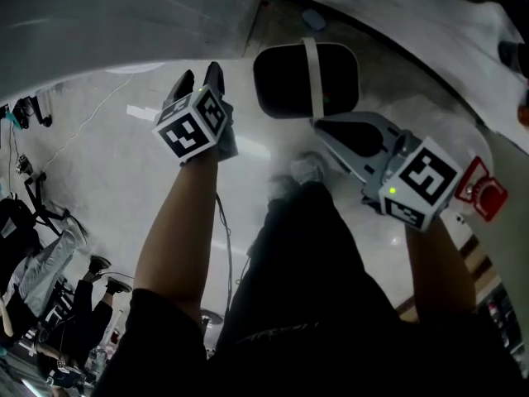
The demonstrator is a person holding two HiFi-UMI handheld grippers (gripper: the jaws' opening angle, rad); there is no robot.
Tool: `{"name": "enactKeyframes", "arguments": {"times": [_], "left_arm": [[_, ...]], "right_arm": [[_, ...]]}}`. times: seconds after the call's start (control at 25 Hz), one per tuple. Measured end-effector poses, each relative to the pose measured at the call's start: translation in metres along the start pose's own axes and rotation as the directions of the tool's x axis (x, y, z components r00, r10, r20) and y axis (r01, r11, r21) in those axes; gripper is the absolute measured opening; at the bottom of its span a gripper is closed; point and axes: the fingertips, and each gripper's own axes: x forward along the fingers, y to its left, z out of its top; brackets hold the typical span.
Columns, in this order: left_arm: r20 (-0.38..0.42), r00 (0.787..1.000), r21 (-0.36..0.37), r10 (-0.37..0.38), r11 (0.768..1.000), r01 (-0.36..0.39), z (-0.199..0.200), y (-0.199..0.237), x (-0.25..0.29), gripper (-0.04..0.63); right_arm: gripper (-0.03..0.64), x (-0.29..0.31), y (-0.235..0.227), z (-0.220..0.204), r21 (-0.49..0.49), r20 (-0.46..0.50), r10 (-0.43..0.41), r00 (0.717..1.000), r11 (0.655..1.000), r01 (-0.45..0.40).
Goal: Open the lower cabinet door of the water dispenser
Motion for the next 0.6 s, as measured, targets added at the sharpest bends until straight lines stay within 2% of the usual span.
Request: {"name": "enactKeyframes", "arguments": {"times": [0.16, 0.36, 0.6], "left_arm": [[-0.013, 1.0, 0.017, 0.015, 1.0, -0.015, -0.002, 0.004, 0.007, 0.202], [0.007, 0.999, 0.063, 0.035, 0.997, -0.036, 0.004, 0.006, 0.013, 0.202], [0.013, 0.999, 0.039, 0.05, 0.998, -0.05, 0.011, 0.009, 0.016, 0.202]], "right_arm": [[0.014, 0.002, 0.0, 0.002, -0.004, 0.009, 0.001, 1.0, 1.0, -0.001], [0.012, 0.004, 0.004, -0.001, 0.002, -0.005, 0.017, 1.0, 1.0, -0.017], [0.012, 0.004, 0.004, -0.005, -0.006, -0.014, 0.02, 1.0, 1.0, -0.02]]}}
